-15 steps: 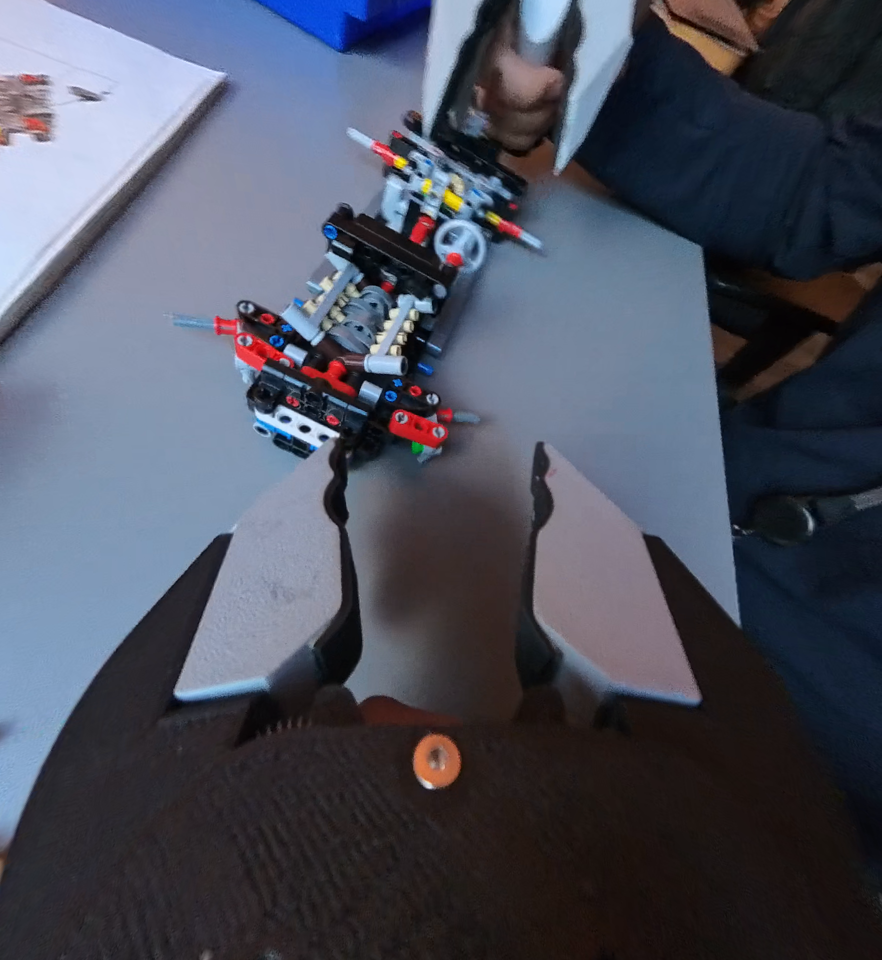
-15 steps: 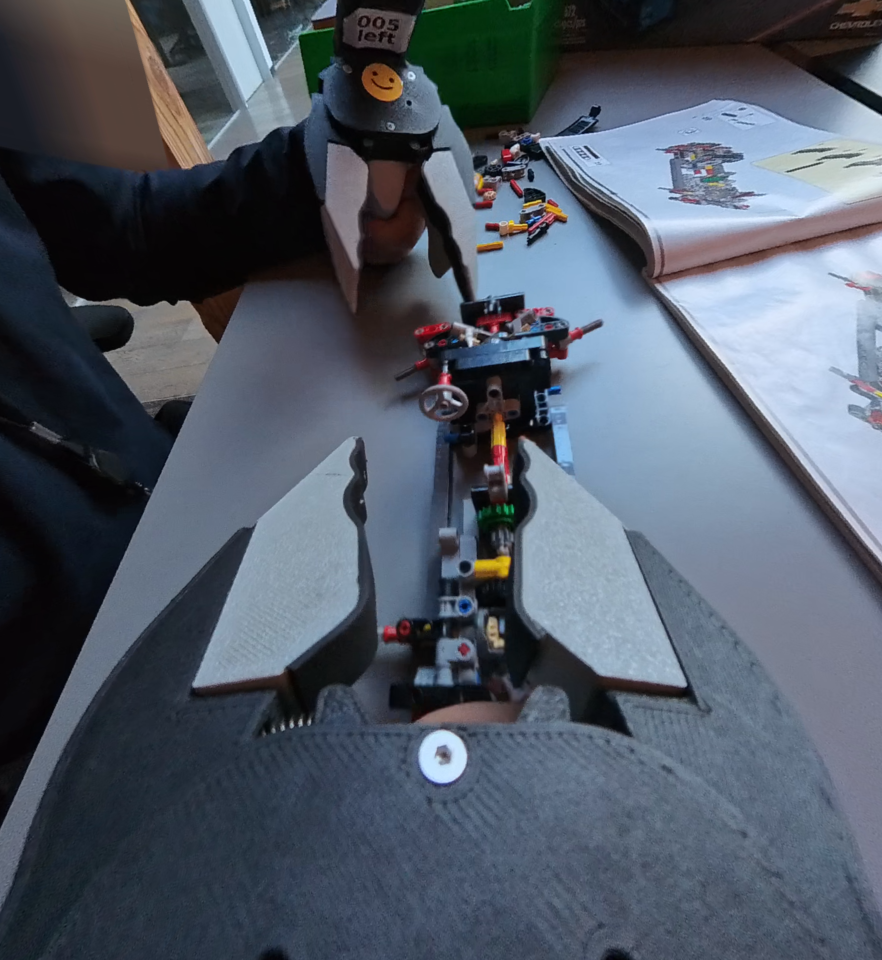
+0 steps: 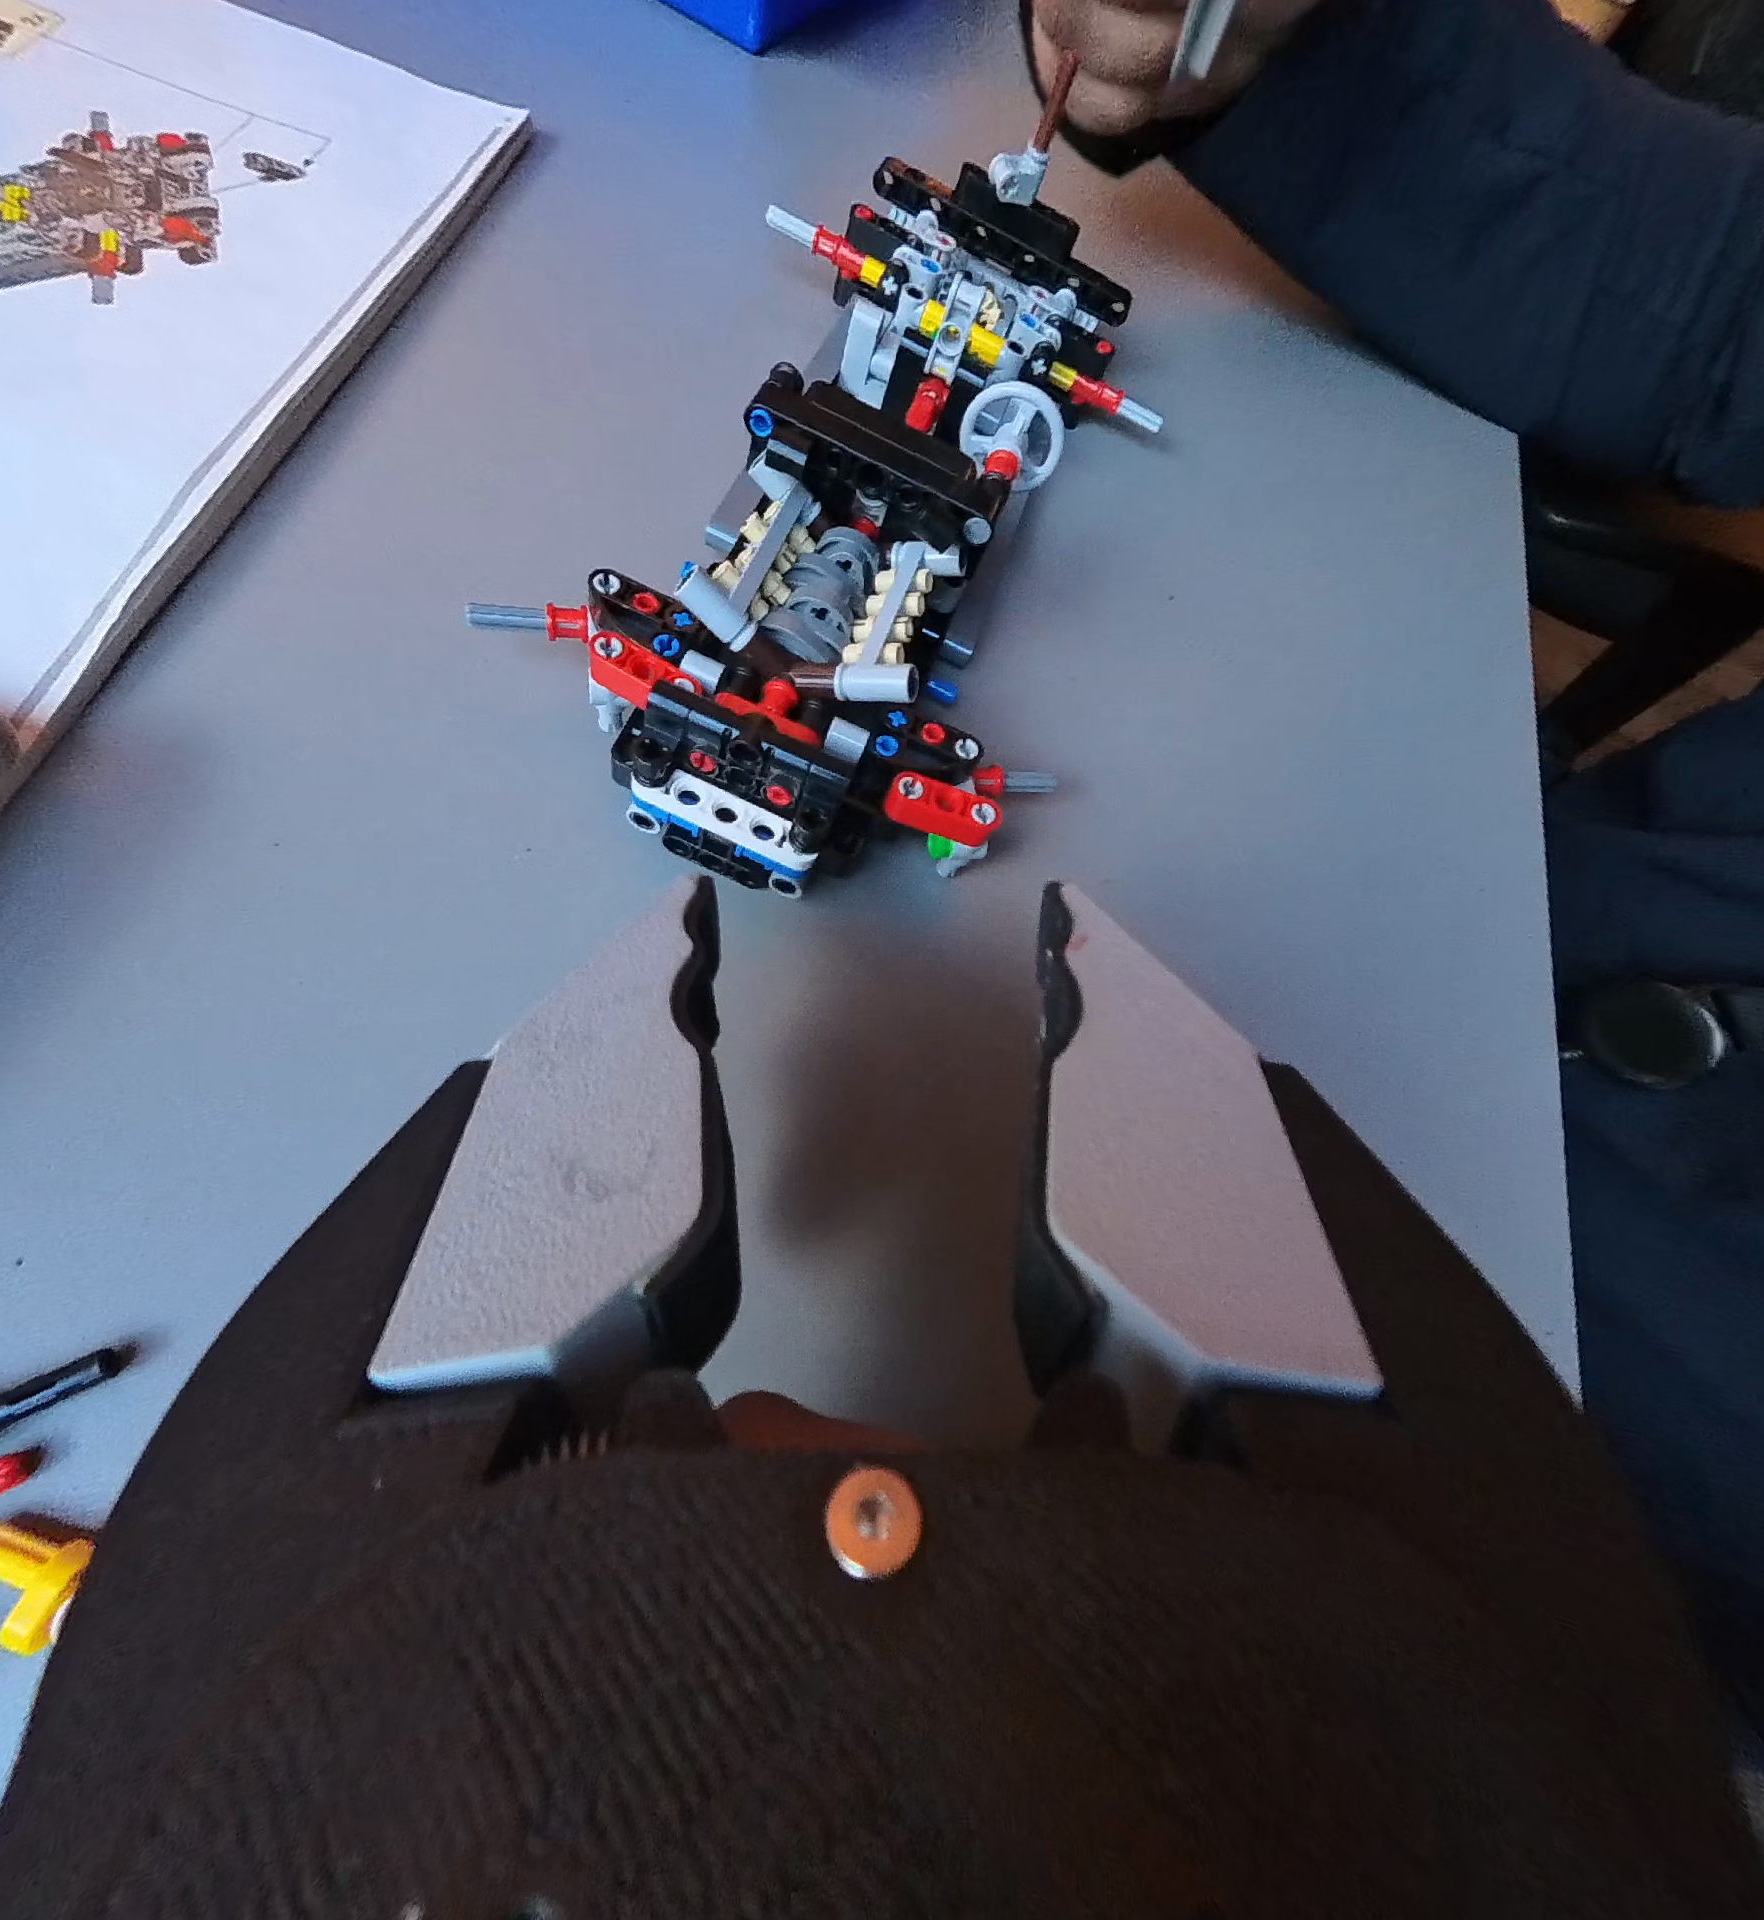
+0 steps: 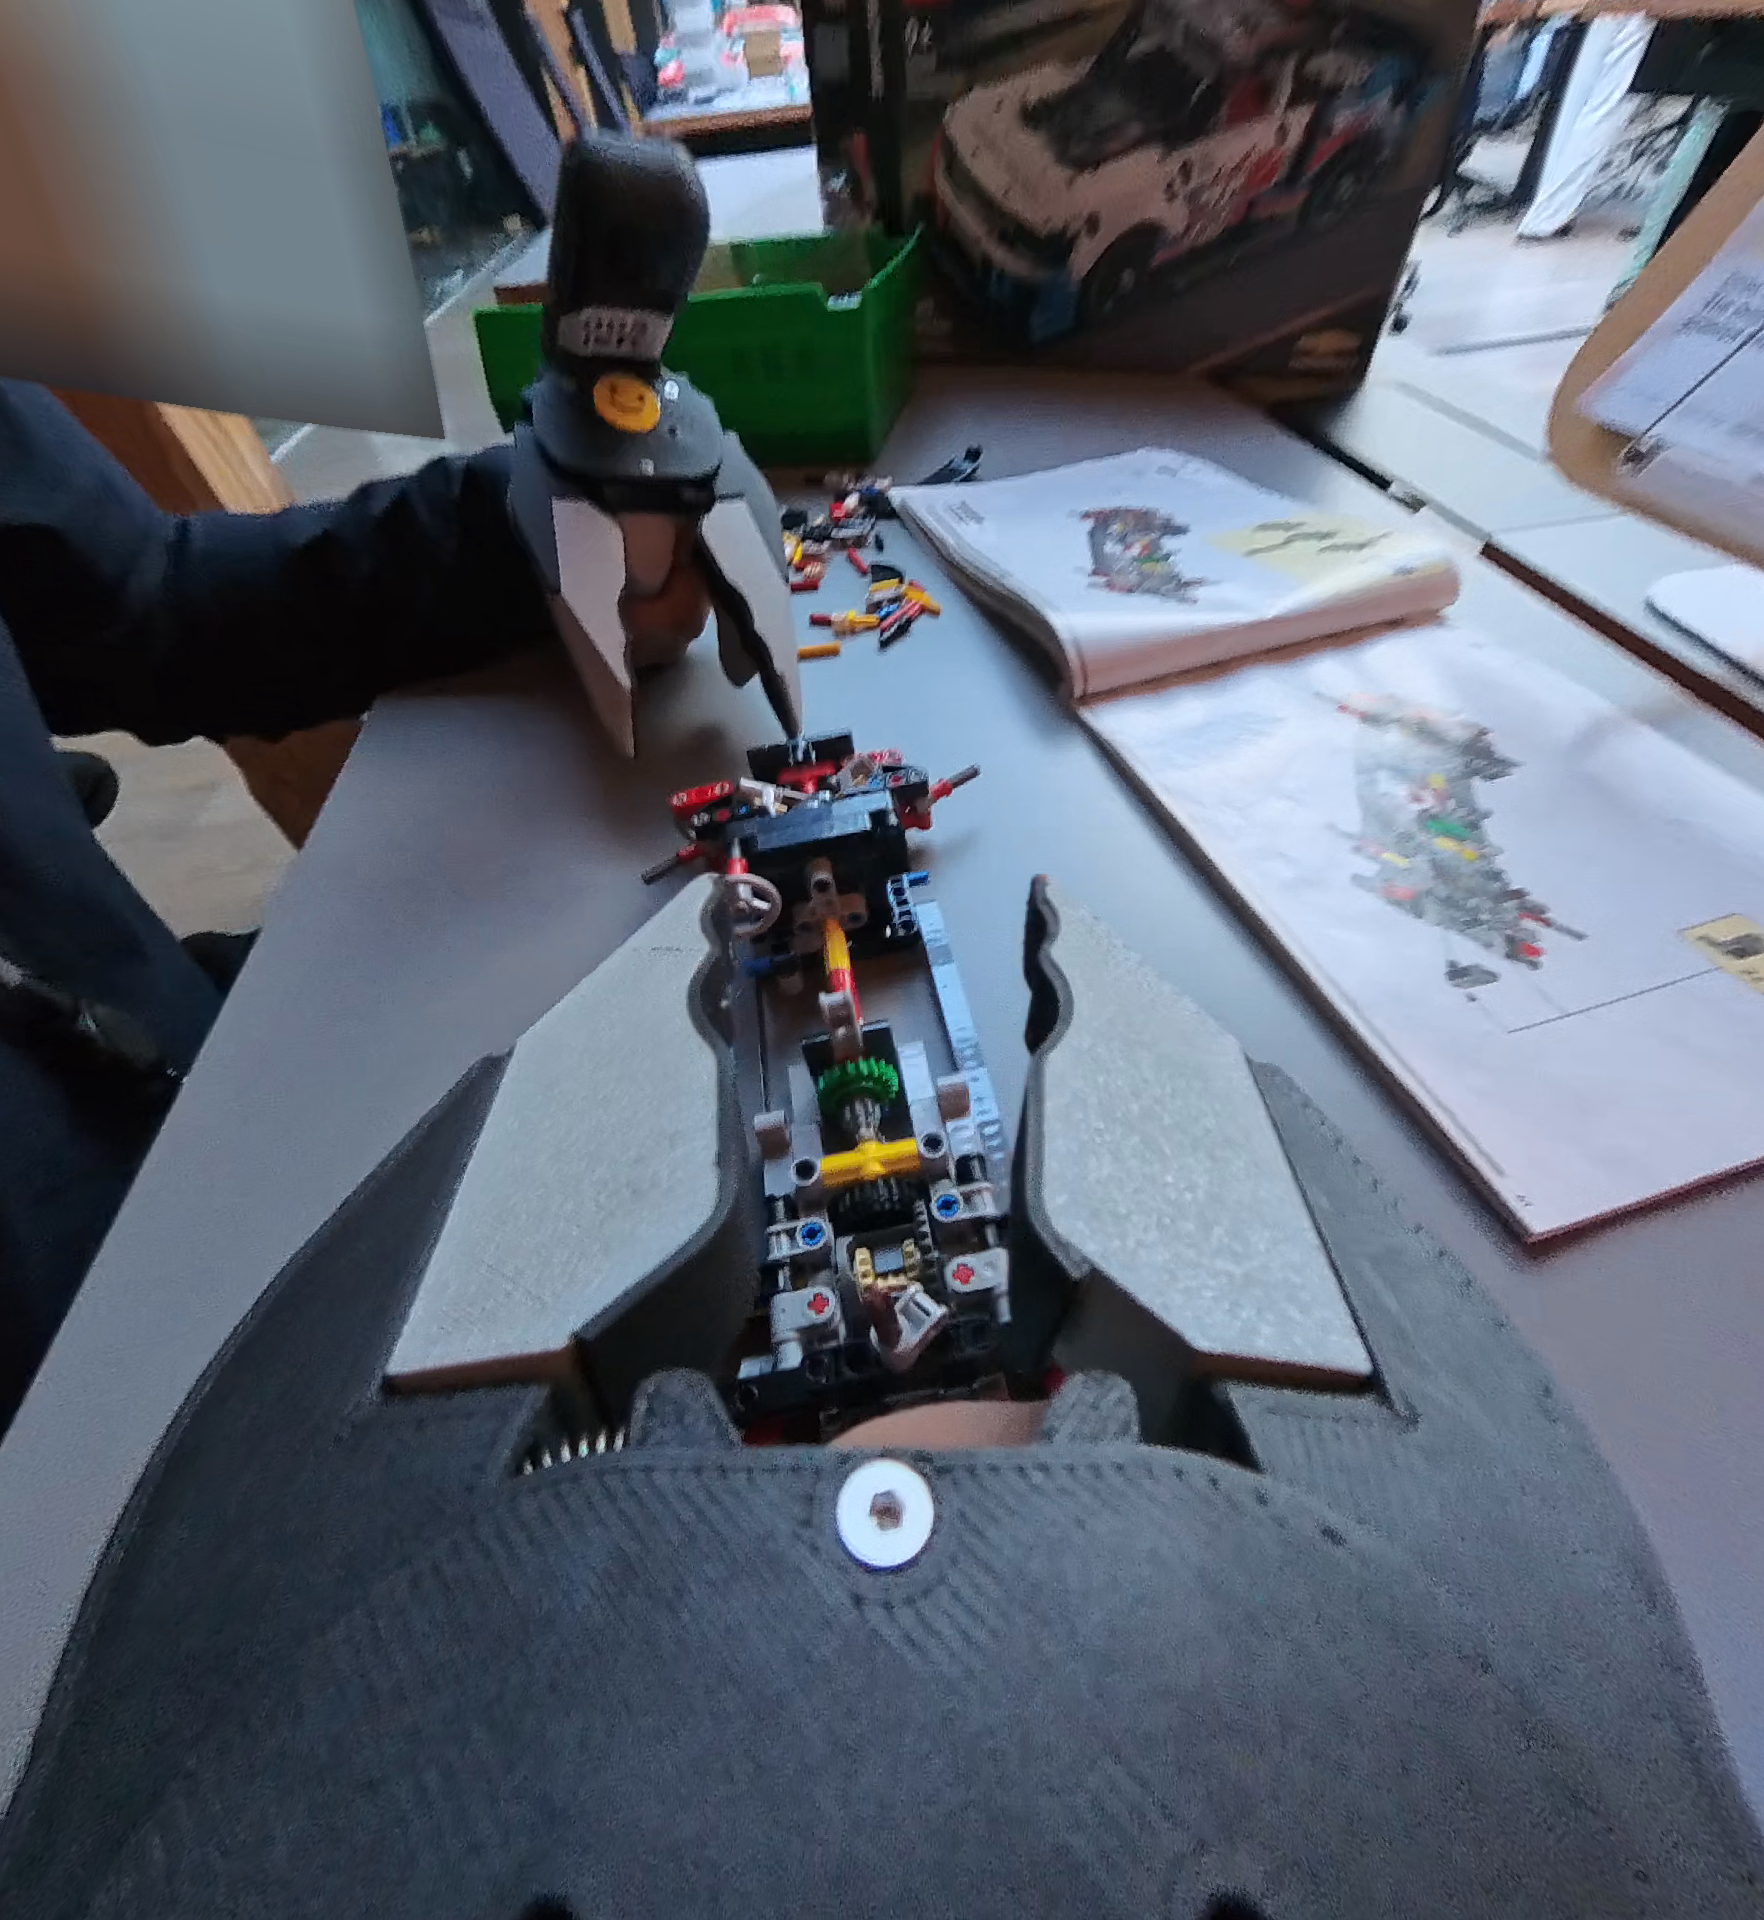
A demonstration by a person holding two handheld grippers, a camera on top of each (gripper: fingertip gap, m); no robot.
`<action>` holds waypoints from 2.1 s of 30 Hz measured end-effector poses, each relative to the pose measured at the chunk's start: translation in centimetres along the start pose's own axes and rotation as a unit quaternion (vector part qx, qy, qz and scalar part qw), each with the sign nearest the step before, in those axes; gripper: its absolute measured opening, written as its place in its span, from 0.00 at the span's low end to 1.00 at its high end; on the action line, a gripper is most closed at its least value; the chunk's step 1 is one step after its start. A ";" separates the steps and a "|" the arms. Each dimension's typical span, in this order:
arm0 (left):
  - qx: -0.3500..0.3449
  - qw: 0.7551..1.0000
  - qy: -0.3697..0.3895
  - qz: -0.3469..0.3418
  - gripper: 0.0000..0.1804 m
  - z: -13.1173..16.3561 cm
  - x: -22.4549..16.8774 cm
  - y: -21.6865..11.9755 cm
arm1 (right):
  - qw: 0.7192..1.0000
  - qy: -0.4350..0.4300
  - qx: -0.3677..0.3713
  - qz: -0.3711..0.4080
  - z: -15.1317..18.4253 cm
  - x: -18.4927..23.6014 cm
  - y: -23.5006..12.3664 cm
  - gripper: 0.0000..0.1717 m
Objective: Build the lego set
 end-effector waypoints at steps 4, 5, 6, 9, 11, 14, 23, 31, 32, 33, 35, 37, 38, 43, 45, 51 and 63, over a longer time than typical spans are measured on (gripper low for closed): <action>0.020 0.999 -0.016 0.019 0.34 0.2 -0.1 0.5 | 0.999 -0.054 -0.002 -0.008 -1.4 1.9 0.8 0.21; 0.029 0.999 -0.021 0.023 0.35 0.3 -0.2 0.7 | 0.998 -0.060 0.001 -0.027 -1.8 2.7 1.4 0.17; 0.039 0.999 -0.026 0.026 0.35 0.4 -0.2 0.9 | 0.997 -0.062 0.008 -0.049 -2.1 3.7 2.1 0.17; 0.051 0.998 -0.031 0.037 0.34 0.5 -0.2 1.2 | 0.990 -0.069 0.061 -0.107 -2.2 7.0 4.7 0.21; 0.044 0.998 -0.034 0.043 0.33 0.4 -0.3 1.2 | 0.983 -0.082 0.118 -0.117 -1.4 9.0 6.4 0.20; 0.041 0.997 -0.039 0.049 0.33 0.3 -0.4 1.3 | 0.970 -0.084 0.209 -0.089 0.7 10.6 8.5 0.21; 0.056 0.996 -0.029 0.065 0.34 0.3 -1.2 2.2 | 0.965 -0.008 0.261 0.018 4.2 10.8 11.6 0.21; 0.054 0.996 -0.037 0.068 0.35 0.3 -1.1 2.3 | 0.968 0.002 0.252 0.011 4.3 11.2 12.9 0.24; 0.055 0.995 -0.036 0.070 0.34 0.3 -1.2 2.3 | 0.968 0.001 0.251 0.012 4.3 11.2 13.1 0.24; 0.055 0.995 -0.036 0.071 0.34 0.3 -1.2 2.3 | 0.968 0.002 0.252 0.014 4.4 11.2 13.2 0.24; 0.056 0.995 -0.034 0.071 0.34 0.3 -1.3 2.3 | 0.967 0.002 0.253 0.016 4.2 11.2 13.0 0.23; 0.054 0.996 -0.036 0.069 0.34 0.3 -1.2 2.3 | 0.969 0.000 0.247 0.019 3.7 11.1 12.4 0.23; 0.053 0.996 -0.036 0.069 0.34 0.3 -1.2 2.3 | 0.970 0.001 0.242 0.019 3.4 11.0 12.0 0.23; 0.049 0.996 -0.037 0.069 0.33 0.2 -1.3 2.1 | 0.981 0.008 0.193 -0.002 1.7 10.8 9.3 0.23; 0.049 0.996 -0.038 0.067 0.33 0.2 -1.3 2.1 | 0.987 0.006 0.163 -0.011 0.9 10.5 7.8 0.23; 0.037 0.996 -0.038 0.069 0.33 0.3 -1.7 1.8 | 1.000 0.006 0.018 0.013 -2.4 7.1 2.1 0.21; -0.002 0.998 -0.036 0.052 0.34 0.3 -1.7 0.7 | 0.965 -0.026 -0.159 0.206 -1.7 -2.0 -4.6 0.15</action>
Point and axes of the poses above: each gripper's, where its closed fingertips meet, y out along the fingers, z out of its underside, x = y × z across the jaws, the point moved 9 cm from there along -y, back along the fingers, and after that the axes turned 8 degrees about -x, right-handed, at the moved point
